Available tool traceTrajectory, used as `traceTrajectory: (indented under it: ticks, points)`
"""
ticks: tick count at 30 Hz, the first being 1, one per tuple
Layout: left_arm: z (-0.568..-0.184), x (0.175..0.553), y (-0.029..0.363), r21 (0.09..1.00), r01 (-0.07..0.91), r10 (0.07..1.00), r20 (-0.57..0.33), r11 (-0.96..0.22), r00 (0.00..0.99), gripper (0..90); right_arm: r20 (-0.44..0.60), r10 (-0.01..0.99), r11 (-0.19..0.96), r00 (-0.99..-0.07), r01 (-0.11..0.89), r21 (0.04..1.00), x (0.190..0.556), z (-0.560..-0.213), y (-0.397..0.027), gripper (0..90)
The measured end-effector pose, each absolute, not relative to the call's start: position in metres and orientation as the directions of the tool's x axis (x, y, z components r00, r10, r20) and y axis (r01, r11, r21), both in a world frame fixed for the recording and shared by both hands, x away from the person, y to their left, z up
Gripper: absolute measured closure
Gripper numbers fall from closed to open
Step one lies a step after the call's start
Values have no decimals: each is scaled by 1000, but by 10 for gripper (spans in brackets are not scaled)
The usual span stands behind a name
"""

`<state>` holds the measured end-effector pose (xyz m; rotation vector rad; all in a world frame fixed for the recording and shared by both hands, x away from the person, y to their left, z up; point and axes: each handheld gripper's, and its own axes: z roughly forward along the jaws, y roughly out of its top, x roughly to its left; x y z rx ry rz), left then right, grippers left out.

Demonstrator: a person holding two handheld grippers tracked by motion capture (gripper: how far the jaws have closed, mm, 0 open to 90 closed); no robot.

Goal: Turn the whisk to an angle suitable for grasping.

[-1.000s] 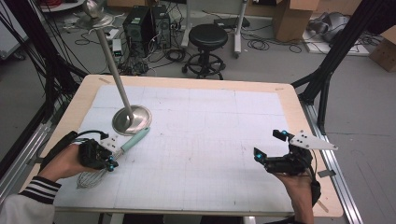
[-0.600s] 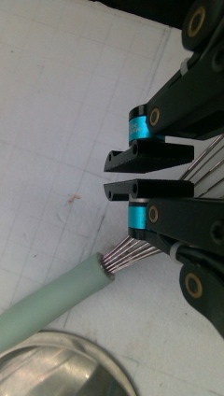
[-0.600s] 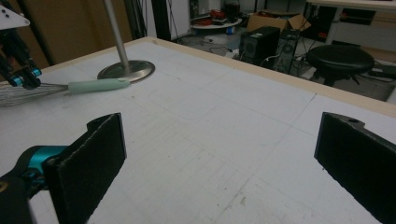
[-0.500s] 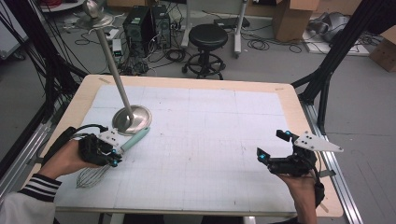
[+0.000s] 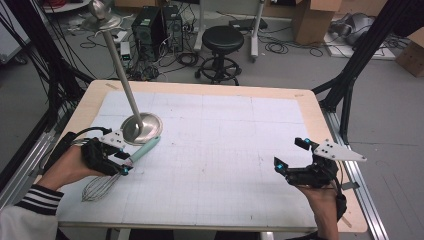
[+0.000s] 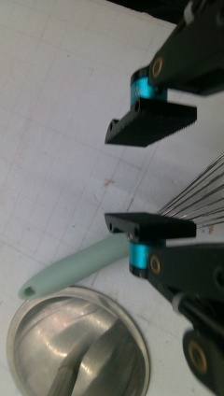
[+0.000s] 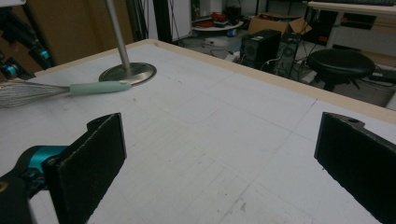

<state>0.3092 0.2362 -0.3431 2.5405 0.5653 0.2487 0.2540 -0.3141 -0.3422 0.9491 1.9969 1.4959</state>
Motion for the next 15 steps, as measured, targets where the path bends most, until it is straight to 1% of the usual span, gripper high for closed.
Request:
traceTrajectory:
  ticks: [5,6,7,9,11,13,15]
  points:
    - [-338,311,237,557,351,459,62,-753,887,300,39,756,164,-654,247,955,254,-342,-314,8]
    - [-337,312,237,565,355,465,59,-745,883,257,40,756,164,-654,248,955,254,-342,-314,8]
    - [-336,312,237,573,366,479,55,-733,876,187,40,756,164,-653,248,955,254,-342,-314,8]
    - [-335,314,237,589,373,495,52,-717,868,132,39,757,165,-652,248,955,255,-342,-314,8]
    - [-333,315,237,603,381,516,58,-700,855,18,43,757,164,-653,252,954,255,-342,-313,8]
    - [-331,316,238,627,397,532,35,-671,846,17,41,757,164,-652,250,954,255,-342,-314,8]
    - [-329,316,239,642,393,539,36,-658,842,17,37,757,165,-653,246,955,255,-342,-314,8]
